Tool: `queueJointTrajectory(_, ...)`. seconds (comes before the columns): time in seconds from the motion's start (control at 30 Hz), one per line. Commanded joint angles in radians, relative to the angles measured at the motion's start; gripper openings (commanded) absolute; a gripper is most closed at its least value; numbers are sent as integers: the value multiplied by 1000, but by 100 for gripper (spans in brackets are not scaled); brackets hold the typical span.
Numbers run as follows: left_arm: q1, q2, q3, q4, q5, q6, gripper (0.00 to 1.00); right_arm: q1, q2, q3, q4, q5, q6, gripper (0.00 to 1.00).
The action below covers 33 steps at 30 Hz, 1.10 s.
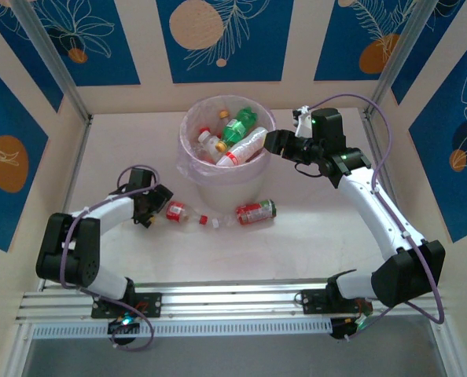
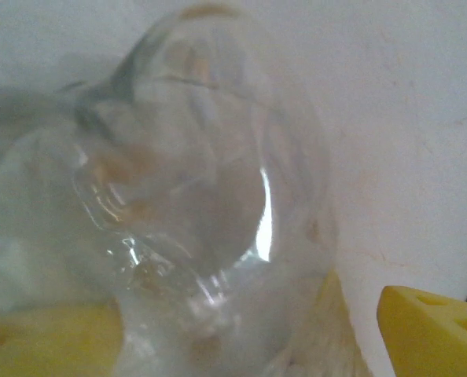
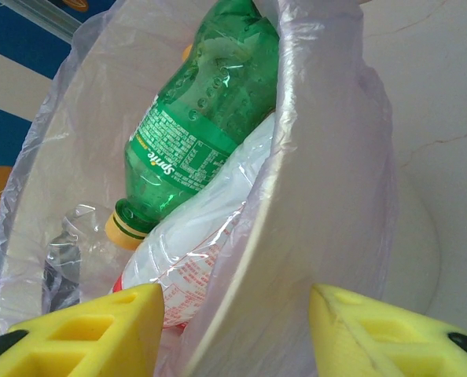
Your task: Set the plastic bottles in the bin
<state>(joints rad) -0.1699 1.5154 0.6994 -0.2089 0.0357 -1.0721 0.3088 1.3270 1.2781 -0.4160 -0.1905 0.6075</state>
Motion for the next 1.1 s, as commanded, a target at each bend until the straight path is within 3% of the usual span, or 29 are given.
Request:
queueJointTrajectory(0.0,4,114,-40,176,29,7,83,8,11,3,-14,2,-7,52)
queueJointTrajectory(0.27,3,75,-43,152,31,15,67,11,3,-4,-14,4,-7,52)
queueJointTrajectory(0.8,4,-208,87,-90,-28,160,56,26,12,8,-14,11,-6,52)
queueJointTrajectory(1.07,6,-392,411,-292,-223,457,51,34,17,22,-22,16,-14,52)
